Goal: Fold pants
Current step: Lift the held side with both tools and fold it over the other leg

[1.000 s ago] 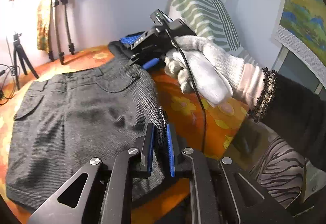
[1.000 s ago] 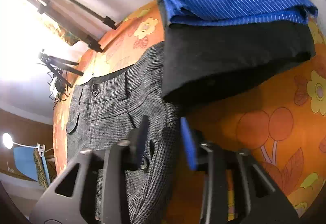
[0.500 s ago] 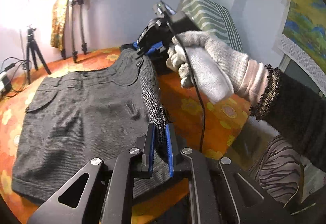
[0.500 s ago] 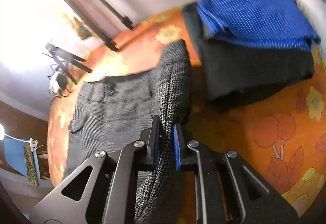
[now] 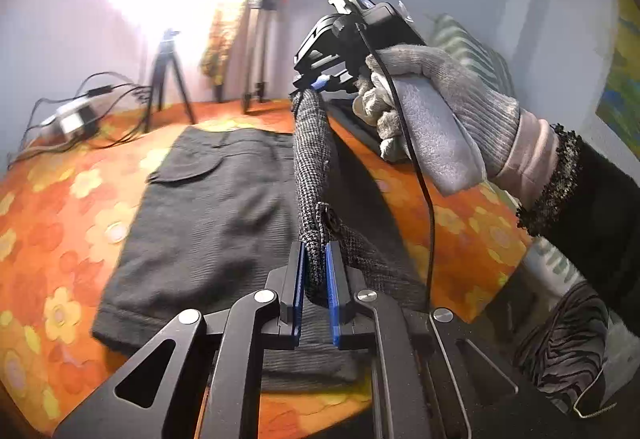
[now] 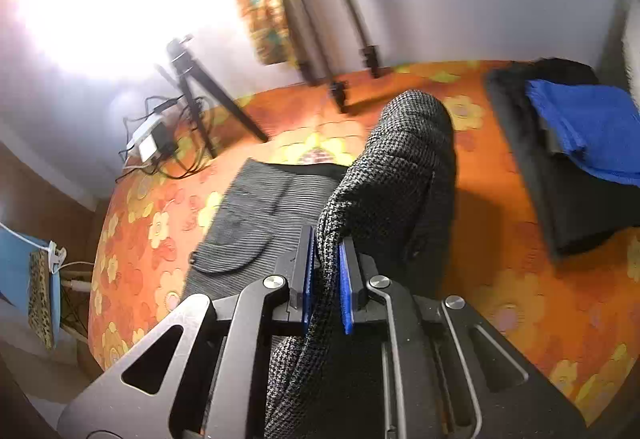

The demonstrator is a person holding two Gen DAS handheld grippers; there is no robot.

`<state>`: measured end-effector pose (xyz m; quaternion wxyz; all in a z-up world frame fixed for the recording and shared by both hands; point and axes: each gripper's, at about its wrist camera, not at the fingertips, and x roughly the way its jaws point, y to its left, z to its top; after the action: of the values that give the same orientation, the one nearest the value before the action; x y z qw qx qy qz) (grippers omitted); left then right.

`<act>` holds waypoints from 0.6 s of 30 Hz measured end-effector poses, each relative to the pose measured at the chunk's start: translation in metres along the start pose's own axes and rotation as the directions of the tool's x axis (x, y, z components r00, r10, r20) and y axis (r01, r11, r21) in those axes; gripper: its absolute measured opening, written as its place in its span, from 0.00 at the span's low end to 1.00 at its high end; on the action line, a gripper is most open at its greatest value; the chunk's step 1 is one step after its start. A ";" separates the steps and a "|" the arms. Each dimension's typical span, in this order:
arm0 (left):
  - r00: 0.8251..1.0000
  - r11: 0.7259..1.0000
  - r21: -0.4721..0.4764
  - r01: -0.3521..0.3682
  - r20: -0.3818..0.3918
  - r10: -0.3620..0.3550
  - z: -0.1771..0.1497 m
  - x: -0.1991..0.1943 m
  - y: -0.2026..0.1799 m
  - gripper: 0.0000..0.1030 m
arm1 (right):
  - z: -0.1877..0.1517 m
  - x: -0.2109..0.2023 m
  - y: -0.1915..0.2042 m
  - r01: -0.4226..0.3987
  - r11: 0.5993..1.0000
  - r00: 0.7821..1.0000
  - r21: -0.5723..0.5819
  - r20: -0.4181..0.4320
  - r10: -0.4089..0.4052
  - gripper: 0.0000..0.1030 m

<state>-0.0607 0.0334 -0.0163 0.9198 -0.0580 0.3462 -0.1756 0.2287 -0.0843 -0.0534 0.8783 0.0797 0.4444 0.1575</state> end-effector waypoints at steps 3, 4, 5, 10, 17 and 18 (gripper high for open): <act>1.000 0.998 -0.061 -0.026 0.005 0.026 -0.006 -0.004 0.027 0.09 | 0.002 0.017 0.029 0.006 1.000 1.000 -0.030 -0.014 -0.007 0.11; 0.999 0.996 -0.078 -0.036 0.003 0.036 -0.008 -0.004 0.036 0.09 | 0.002 0.024 0.038 0.009 0.999 1.000 -0.036 -0.020 -0.009 0.11; 0.999 0.994 -0.102 -0.045 -0.004 0.045 -0.010 -0.003 0.045 0.08 | 0.003 0.032 0.049 0.013 0.999 1.000 -0.047 -0.028 -0.015 0.11; 0.996 0.979 -0.184 -0.089 -0.035 0.084 -0.022 -0.001 0.083 0.08 | 0.002 0.065 0.085 0.022 0.996 0.998 -0.082 -0.056 -0.026 0.11; 0.990 0.957 -0.251 -0.141 -0.063 0.129 -0.034 0.000 0.123 0.08 | 0.000 0.115 0.126 0.026 0.991 0.994 -0.129 -0.105 -0.040 0.11; 0.989 0.955 -0.259 -0.146 -0.068 0.133 -0.036 0.001 0.127 0.08 | 0.000 0.121 0.130 0.029 0.991 0.993 -0.133 -0.112 -0.044 0.11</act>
<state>-0.0477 0.1522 -0.0729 0.9051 -0.1508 0.3922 -0.0642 0.2692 0.0797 -0.1087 0.8574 0.0045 0.4842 0.1744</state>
